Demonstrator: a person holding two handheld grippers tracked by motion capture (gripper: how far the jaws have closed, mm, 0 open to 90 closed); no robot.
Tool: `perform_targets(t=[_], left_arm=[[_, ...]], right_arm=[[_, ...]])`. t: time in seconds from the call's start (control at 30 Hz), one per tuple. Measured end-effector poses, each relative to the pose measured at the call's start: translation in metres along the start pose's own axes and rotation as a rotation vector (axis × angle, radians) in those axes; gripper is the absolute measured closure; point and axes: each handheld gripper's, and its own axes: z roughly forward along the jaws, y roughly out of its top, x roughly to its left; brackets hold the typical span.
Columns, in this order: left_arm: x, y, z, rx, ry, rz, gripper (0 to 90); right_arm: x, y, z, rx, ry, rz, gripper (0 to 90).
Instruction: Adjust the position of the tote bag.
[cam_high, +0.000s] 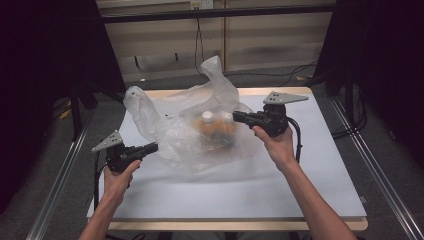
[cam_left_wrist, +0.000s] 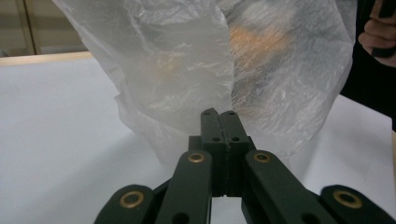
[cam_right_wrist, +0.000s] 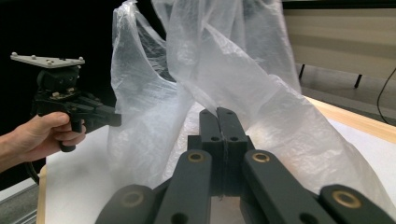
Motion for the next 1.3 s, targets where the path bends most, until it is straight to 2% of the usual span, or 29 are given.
perform_targets(t=[0.07,0.13,0.27,0.37,0.53,0.7,0.93,1.1,1.2,1.3], left_arm=[[-0.008,-0.001,-0.001,-0.004,-0.017,0.006,90.0],[-0.01,-0.002,-0.001,-0.008,-0.032,0.003,90.0],[-0.02,-0.007,0.001,0.007,-0.048,0.017,90.0],[-0.027,-0.012,0.005,0.031,-0.079,0.024,90.0],[-0.033,-0.014,0.007,0.043,-0.086,0.032,90.0],[-0.041,-0.013,0.011,0.059,-0.107,0.062,90.0],[-0.045,-0.013,0.017,0.056,-0.136,0.074,90.0],[-0.046,-0.012,0.022,0.062,-0.134,0.084,90.0],[-0.048,-0.012,0.024,0.052,-0.14,0.076,90.0],[-0.05,-0.014,0.027,0.064,-0.15,0.086,90.0]], right_arm=[[0.001,-0.002,-0.009,-0.004,-0.003,-0.002,90.0],[0.002,-0.002,-0.011,-0.004,-0.005,-0.005,90.0],[0.003,-0.008,-0.023,0.001,-0.019,-0.019,90.0],[0.0,-0.017,-0.036,-0.003,-0.035,-0.005,90.0],[-0.004,-0.027,-0.048,0.002,-0.051,0.006,90.0],[-0.01,-0.039,-0.055,0.007,-0.065,0.025,90.0],[-0.016,-0.051,-0.063,0.014,-0.078,0.045,90.0],[-0.019,-0.055,-0.067,0.017,-0.092,0.05,90.0],[-0.023,-0.06,-0.069,0.023,-0.101,0.065,90.0],[-0.026,-0.065,-0.069,0.027,-0.112,0.076,90.0]])
